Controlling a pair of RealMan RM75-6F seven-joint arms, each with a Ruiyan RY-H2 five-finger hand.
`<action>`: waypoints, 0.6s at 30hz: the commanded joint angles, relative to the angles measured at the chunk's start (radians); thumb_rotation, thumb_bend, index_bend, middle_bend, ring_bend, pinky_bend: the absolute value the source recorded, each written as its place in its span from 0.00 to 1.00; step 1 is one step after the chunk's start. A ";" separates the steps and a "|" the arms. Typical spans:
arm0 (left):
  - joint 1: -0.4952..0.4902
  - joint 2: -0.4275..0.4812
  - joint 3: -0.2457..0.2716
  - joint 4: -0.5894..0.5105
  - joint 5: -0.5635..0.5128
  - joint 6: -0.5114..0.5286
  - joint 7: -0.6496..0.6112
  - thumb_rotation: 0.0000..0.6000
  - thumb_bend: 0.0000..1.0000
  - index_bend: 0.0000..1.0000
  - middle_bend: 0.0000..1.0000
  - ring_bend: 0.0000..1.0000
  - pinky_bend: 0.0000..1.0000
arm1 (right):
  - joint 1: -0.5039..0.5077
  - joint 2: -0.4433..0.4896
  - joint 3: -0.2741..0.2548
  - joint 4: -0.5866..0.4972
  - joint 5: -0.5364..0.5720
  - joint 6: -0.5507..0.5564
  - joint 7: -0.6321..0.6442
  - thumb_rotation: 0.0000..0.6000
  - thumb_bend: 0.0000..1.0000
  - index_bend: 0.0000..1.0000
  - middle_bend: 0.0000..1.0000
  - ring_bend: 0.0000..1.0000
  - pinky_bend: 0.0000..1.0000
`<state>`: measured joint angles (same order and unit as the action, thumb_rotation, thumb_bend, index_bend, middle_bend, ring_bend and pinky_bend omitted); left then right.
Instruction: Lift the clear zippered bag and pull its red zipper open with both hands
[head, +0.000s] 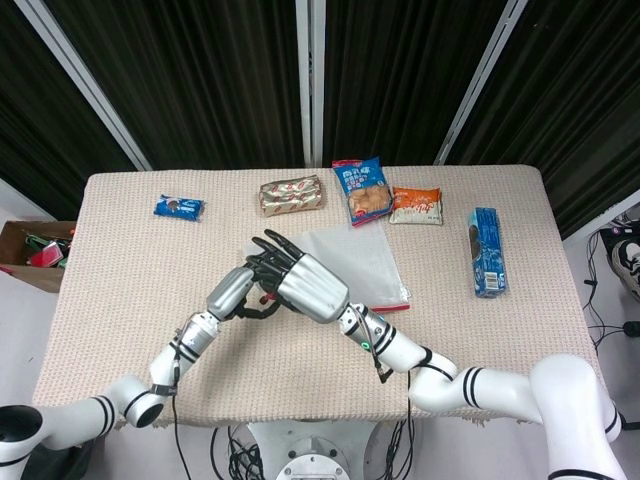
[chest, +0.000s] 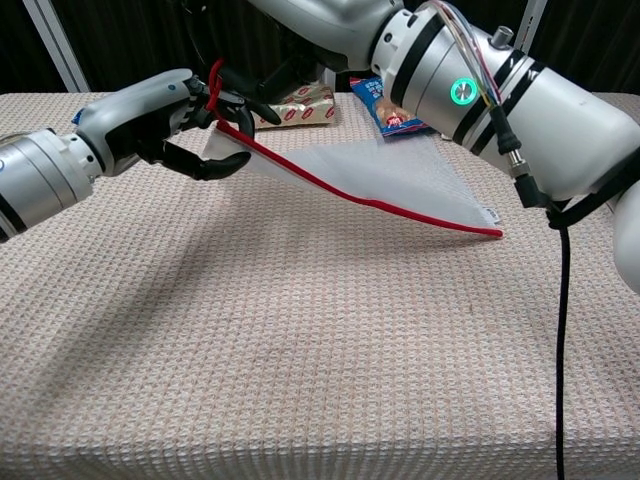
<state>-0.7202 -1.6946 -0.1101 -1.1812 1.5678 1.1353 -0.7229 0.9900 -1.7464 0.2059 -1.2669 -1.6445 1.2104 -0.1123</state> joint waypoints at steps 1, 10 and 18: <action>0.018 -0.002 0.012 0.012 -0.005 0.020 -0.053 1.00 0.46 0.67 0.24 0.06 0.11 | -0.025 -0.007 -0.019 0.002 -0.006 0.029 0.000 1.00 0.49 0.82 0.19 0.00 0.00; 0.056 0.019 0.036 0.010 -0.007 0.049 -0.242 1.00 0.48 0.68 0.25 0.06 0.11 | -0.098 -0.050 -0.066 0.040 -0.028 0.111 -0.020 1.00 0.49 0.83 0.19 0.00 0.00; 0.065 0.040 0.038 -0.011 -0.013 0.049 -0.383 1.00 0.49 0.68 0.25 0.06 0.11 | -0.125 -0.092 -0.080 0.101 -0.047 0.144 -0.050 1.00 0.49 0.83 0.19 0.00 0.00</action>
<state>-0.6581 -1.6623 -0.0726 -1.1842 1.5574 1.1853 -1.0777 0.8687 -1.8303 0.1281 -1.1739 -1.6872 1.3487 -0.1571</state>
